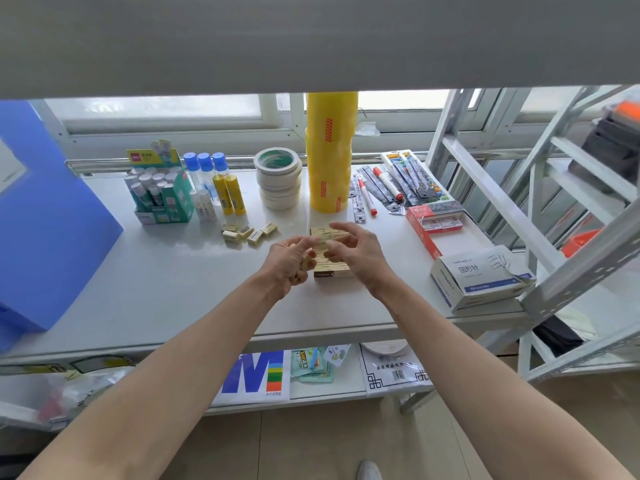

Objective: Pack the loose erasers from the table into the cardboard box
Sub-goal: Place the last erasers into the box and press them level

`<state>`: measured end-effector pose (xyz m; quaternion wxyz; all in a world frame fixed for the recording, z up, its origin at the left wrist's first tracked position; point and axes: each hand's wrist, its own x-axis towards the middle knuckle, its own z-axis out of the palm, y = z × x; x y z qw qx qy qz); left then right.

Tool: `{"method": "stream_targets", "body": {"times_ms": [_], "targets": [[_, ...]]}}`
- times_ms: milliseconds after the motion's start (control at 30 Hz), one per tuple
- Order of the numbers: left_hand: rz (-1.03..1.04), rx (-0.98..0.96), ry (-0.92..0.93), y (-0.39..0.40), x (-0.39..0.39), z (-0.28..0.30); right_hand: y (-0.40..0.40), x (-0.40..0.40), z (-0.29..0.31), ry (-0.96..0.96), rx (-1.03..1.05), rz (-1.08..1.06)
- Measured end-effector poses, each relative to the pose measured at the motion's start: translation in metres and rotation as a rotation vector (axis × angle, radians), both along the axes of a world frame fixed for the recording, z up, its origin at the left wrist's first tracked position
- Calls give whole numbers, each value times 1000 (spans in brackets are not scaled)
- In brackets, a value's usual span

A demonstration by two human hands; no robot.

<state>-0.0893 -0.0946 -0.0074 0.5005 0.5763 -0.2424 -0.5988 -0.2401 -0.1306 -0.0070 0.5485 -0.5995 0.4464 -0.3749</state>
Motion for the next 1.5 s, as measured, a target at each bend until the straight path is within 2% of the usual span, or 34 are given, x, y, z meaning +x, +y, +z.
{"method": "stream_targets", "body": {"times_ms": [100,233,333,567,733,1167,1267,1333,1367,1433,1500], "targets": [[-26,3,-43,-4,-2,-2,-5,-5,-5,153,-101,44],[73,-8,-138,-6,-3,-5,-15,-13,-8,363,-288,-66],[121,-8,-339,-6,2,-12,-28,-21,-9,534,-380,-155],[69,-31,-723,-15,7,-31,-45,-12,-12,768,-411,10],[13,-61,-893,-17,9,-39,-48,-4,-10,824,-465,61],[-33,-48,-922,-17,9,-39,-47,2,-18,835,-477,18],[-32,-39,-904,-16,10,-38,-45,1,-18,777,-453,-4],[12,-48,-805,-13,11,-35,-44,0,-20,724,-450,-41],[50,-52,-672,-10,11,-31,-42,0,-20,695,-456,-65],[109,-42,-270,-4,14,-22,-37,3,-17,630,-474,-98],[81,-29,53,0,21,-16,-32,8,-11,550,-467,-82]]}}
